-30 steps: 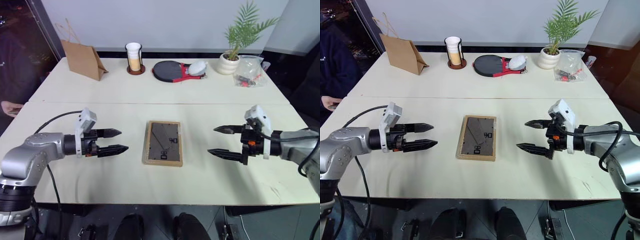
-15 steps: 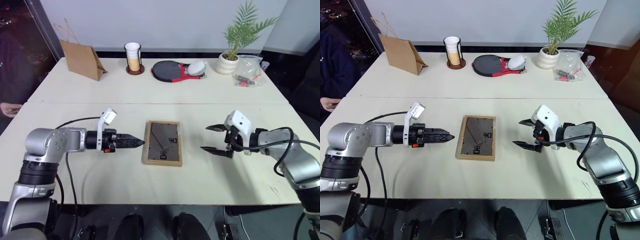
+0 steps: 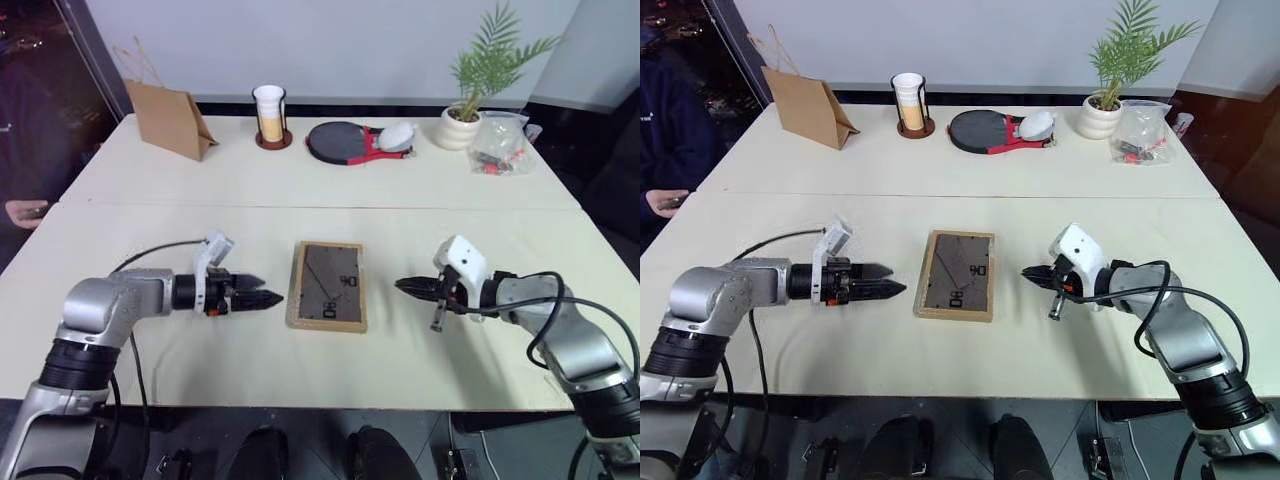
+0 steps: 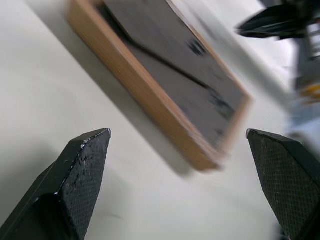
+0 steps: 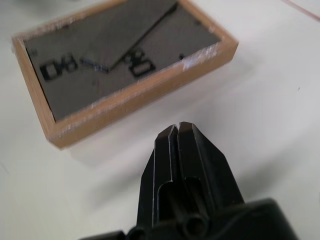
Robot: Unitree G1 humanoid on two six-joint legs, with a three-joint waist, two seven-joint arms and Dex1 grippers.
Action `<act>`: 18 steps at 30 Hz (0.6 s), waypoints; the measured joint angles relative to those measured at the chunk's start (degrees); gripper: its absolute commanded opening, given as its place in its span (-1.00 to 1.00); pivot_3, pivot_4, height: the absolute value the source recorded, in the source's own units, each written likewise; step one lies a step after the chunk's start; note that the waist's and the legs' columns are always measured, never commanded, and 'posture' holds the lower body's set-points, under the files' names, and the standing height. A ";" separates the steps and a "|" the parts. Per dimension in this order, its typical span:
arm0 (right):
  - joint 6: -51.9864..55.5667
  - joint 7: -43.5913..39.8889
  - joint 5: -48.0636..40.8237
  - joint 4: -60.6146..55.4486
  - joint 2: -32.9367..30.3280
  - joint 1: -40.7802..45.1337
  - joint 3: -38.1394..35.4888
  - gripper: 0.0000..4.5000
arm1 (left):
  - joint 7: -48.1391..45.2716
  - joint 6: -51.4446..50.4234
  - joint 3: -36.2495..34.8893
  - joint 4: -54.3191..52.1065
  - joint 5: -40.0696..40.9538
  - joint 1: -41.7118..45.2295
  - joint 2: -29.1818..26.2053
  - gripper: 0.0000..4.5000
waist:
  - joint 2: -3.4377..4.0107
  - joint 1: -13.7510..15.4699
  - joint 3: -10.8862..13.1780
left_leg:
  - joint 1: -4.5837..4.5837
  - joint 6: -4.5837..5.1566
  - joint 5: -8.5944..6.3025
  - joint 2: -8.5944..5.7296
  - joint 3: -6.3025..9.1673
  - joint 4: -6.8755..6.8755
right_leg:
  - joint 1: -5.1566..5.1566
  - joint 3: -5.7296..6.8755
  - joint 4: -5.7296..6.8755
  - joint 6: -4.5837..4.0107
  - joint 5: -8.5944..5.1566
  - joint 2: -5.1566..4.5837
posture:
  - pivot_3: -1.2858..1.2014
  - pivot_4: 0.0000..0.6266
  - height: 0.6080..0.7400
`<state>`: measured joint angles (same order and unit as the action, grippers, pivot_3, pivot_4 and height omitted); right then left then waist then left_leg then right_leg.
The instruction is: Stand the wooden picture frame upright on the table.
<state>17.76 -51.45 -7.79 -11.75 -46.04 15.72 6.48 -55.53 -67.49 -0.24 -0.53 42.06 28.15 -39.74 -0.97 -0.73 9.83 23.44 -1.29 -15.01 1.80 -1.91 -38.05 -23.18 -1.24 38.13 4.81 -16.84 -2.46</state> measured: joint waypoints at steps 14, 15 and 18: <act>-5.98 -1.02 7.83 1.23 1.62 0.69 7.63 -0.99 | 17.74 -24.58 -7.30 13.77 8.18 8.98 7.77 1.00 | -0.01 -0.09 -0.01 | -0.05 -0.02 0.01 0.00 0.06 -0.01 | 0.01 0.02 0.08 0.01 0.00 0.01 | 0.03 -0.52 1.00; -5.93 -1.29 8.16 1.37 2.29 1.16 8.28 -0.99 | 18.93 -24.59 -7.31 14.29 8.86 9.36 8.07 1.00 | -0.01 -0.05 -0.01 | -0.06 -0.02 0.01 -0.01 0.06 -0.02 | 0.03 0.02 0.08 0.01 0.00 0.00 | 0.03 -0.52 1.00; -5.69 -1.89 8.87 1.84 4.21 3.14 10.09 -0.99 | 21.89 -24.62 -7.30 15.38 10.26 10.40 9.45 1.00 | -0.01 0.04 -0.01 | -0.06 -0.02 0.01 -0.04 0.06 -0.10 | 0.07 0.03 0.10 0.02 0.01 -0.04 | 0.03 -0.52 1.00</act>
<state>12.07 -53.35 1.08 -9.91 -41.83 18.86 16.57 -33.64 -92.10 -7.54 14.85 52.32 38.55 -30.28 -0.98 -0.69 9.82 23.38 -1.31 -15.00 1.76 -1.84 -38.14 -23.11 -1.22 38.23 4.83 -16.83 -2.50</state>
